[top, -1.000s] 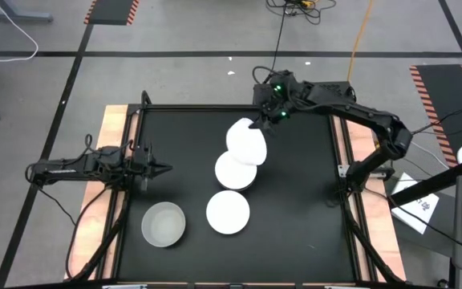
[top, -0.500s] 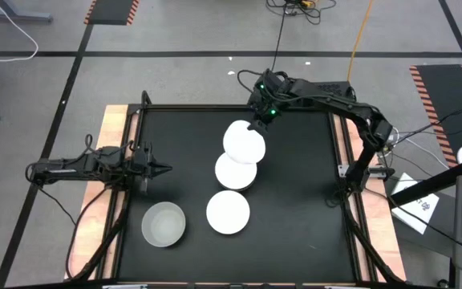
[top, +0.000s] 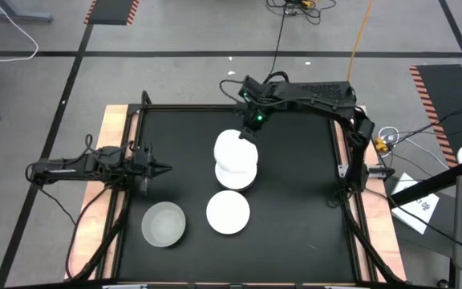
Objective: Nest bowls inside each other
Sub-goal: Stack the right white bowl on the white bowl
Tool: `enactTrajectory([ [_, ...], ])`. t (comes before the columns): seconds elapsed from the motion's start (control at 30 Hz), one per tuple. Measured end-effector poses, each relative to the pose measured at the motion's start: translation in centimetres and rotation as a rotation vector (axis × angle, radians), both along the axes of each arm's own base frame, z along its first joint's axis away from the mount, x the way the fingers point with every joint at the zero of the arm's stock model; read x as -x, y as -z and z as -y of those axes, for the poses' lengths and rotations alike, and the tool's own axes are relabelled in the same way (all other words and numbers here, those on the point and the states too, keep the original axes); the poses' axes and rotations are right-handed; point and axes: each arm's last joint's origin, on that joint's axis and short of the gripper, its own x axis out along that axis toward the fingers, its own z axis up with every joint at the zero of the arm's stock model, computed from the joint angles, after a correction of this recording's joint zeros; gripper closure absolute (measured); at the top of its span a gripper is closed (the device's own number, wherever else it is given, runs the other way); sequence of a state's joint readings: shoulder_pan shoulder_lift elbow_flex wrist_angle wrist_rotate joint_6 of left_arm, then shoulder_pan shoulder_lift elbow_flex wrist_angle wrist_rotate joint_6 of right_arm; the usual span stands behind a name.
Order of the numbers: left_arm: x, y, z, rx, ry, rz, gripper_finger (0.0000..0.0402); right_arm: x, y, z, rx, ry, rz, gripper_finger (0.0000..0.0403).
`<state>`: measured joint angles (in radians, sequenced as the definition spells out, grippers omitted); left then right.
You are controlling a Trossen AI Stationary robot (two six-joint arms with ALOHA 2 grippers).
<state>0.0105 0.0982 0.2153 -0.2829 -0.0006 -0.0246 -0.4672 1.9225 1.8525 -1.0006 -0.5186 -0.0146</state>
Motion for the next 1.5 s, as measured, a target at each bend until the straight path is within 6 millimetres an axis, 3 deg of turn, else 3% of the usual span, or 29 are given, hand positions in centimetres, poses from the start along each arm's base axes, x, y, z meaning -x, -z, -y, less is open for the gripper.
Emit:
enactTrajectory([
  [0.2,0.0,0.0,0.0,0.0,0.0,0.0,0.0378,-1.1,1.2,0.1,0.036,0.007,-0.154,0.0403],
  [0.73,0.0,0.1,0.0,-0.008,0.003,-0.005,0.0378,-2.5,1.3,-1.4,0.024,0.037,-0.188,0.0403],
  [1.23,-0.1,0.4,0.1,-0.009,0.031,-0.011,0.0378,-3.6,5.6,-1.3,-0.027,0.064,-0.364,0.0403],
  [1.5,-0.1,0.6,0.1,-0.009,0.039,-0.016,0.0378,-3.3,6.1,-2.1,0.022,0.076,-0.479,0.0403],
])
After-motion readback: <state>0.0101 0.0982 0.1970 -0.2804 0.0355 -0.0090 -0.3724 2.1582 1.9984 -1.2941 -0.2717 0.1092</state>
